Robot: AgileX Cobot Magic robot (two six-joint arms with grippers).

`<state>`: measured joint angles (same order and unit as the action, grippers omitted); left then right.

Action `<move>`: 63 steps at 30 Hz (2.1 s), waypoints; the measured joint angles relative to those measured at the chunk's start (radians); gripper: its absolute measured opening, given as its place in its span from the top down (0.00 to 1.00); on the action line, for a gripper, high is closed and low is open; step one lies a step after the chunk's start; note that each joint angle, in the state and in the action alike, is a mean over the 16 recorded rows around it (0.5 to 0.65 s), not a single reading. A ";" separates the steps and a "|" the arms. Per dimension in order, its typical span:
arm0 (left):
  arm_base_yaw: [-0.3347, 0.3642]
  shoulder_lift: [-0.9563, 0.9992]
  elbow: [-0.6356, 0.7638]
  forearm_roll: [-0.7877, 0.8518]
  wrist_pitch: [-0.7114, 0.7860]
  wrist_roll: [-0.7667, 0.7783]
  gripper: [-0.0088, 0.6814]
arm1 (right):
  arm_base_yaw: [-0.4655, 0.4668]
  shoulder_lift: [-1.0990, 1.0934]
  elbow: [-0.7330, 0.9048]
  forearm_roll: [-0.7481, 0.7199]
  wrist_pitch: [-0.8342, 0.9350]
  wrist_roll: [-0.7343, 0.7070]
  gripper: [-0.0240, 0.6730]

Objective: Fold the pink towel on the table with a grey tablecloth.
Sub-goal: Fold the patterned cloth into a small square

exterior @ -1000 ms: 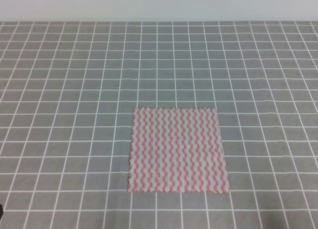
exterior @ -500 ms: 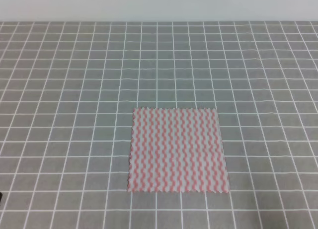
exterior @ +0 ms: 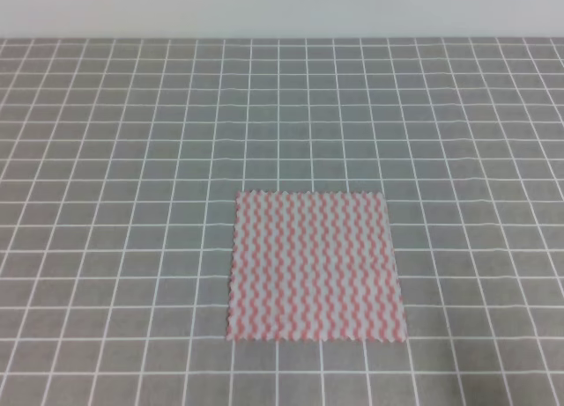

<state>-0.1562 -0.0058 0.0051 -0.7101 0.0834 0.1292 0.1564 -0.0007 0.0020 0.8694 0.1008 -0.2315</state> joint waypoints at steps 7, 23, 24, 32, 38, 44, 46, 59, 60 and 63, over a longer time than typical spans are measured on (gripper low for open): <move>0.000 0.088 -0.069 0.016 0.050 0.018 0.99 | 0.000 0.025 -0.012 0.062 -0.006 -0.015 0.99; -0.001 0.719 -0.447 0.037 0.290 0.275 0.99 | 0.000 0.490 -0.279 -0.039 0.272 -0.021 0.99; -0.003 0.753 -0.460 0.014 0.298 0.310 0.99 | 0.000 0.529 -0.299 -0.047 0.296 -0.024 0.99; -0.061 0.936 -0.507 -0.254 0.282 0.620 0.99 | 0.047 0.802 -0.417 -0.037 0.400 -0.084 0.99; -0.158 1.022 -0.509 -0.415 0.209 0.775 0.99 | 0.181 0.977 -0.489 0.001 0.360 -0.131 0.99; -0.245 1.104 -0.530 -0.476 0.141 0.834 0.99 | 0.326 1.143 -0.571 0.021 0.287 -0.150 0.99; -0.265 1.134 -0.546 -0.484 0.133 0.844 0.99 | 0.362 1.193 -0.598 0.013 0.268 -0.149 0.99; -0.287 1.283 -0.659 -0.504 0.236 0.901 0.99 | 0.368 1.364 -0.695 -0.066 0.278 -0.115 0.88; -0.287 1.289 -0.663 -0.504 0.244 0.904 0.99 | 0.359 1.367 -0.696 -0.070 0.283 -0.107 0.86; -0.287 1.300 -0.669 -0.506 0.259 0.914 0.99 | 0.331 1.370 -0.696 -0.077 0.299 -0.082 0.79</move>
<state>-0.4432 1.2942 -0.6639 -1.2165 0.3421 1.0428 0.4879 1.3693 -0.6944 0.7922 0.3993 -0.3138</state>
